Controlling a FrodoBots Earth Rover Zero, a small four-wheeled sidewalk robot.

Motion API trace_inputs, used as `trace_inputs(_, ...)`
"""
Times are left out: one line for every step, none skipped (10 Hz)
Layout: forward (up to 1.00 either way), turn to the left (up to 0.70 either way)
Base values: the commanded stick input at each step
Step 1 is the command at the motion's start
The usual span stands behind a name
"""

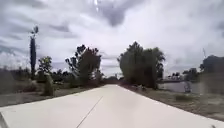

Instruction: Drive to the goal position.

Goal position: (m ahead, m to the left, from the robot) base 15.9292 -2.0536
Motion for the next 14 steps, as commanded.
trace_inputs(0.85,0.00)
trace_inputs(0.85,0.00)
trace_inputs(0.85,0.00)
trace_inputs(0.85,0.00)
trace_inputs(0.85,0.00)
trace_inputs(0.85,0.00)
trace_inputs(0.85,0.00)
trace_inputs(0.85,0.00)
trace_inputs(0.85,0.00)
trace_inputs(0.85,0.00)
trace_inputs(0.85,0.00)
trace_inputs(0.85,0.00)
trace_inputs(0.85,0.00)
trace_inputs(0.85,0.00)
